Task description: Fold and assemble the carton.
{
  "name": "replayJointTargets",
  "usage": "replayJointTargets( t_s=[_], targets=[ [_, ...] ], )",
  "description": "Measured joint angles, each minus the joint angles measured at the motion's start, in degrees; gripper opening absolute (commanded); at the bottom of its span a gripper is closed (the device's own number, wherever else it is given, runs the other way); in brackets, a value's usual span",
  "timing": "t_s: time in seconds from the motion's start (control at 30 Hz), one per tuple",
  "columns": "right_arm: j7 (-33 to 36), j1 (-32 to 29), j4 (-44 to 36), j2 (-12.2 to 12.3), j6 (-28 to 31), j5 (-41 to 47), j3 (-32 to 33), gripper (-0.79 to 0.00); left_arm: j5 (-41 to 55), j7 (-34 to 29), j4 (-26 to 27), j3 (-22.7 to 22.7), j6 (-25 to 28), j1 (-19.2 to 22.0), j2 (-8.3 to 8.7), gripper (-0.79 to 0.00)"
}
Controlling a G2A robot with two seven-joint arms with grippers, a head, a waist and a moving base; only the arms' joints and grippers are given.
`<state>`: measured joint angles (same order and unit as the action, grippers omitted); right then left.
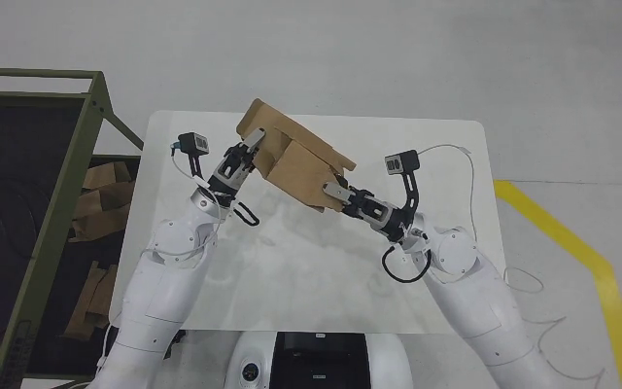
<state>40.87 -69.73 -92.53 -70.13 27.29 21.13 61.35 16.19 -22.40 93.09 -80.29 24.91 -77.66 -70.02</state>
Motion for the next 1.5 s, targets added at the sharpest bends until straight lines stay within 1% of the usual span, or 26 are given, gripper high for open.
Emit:
replayJointTargets(
  t_s=[0.1,0.2,0.33,0.53,0.73,0.9,1.0,1.1,1.5],
  targets=[
    [0.79,0.02,-0.08,0.01,-0.34,0.16,-0.13,-0.653,-0.03,0.09,0.06,-0.06,0.06,-0.05,-0.02,-0.785],
    [1.00,0.01,-0.07,-0.01,-0.44,0.14,-0.19,-0.619,-0.16,0.48,0.23,-0.15,0.17,-0.18,-0.06,-0.785],
    [1.29,-0.11,-0.14,0.00,-0.62,0.07,-0.14,-0.606,-0.38,0.89,0.39,-0.18,0.13,-0.31,-0.10,-0.785],
    [1.90,-0.42,-0.21,0.04,-1.01,-0.05,-0.14,-0.613,-0.50,1.20,0.60,-0.19,0.20,-0.42,-0.18,-0.785],
    [2.14,-0.44,-0.17,0.01,-1.12,-0.11,-0.25,-0.637,-0.67,1.29,0.78,-0.20,0.22,-0.51,-0.23,-0.785],
    [2.18,-0.41,-0.14,-0.02,-1.22,-0.11,-0.29,-0.683,-0.74,1.20,0.84,-0.19,0.19,-0.54,-0.27,-0.785],
    [2.19,-0.40,-0.11,-0.04,-1.16,-0.08,-0.28,-0.748,-0.76,1.20,0.85,-0.22,0.19,-0.57,-0.29,-0.785],
    [2.26,-0.38,-0.05,-0.05,-0.97,0.02,-0.25,-0.785,-0.77,1.16,0.86,-0.26,0.20,-0.60,-0.31,-0.785],
    [2.79,-0.32,0.12,0.08,-0.18,2.34,1.45,-0.785,0.41,-1.15,0.53,-0.38,1.41,-0.92,-0.29,-0.785]
  ],
)
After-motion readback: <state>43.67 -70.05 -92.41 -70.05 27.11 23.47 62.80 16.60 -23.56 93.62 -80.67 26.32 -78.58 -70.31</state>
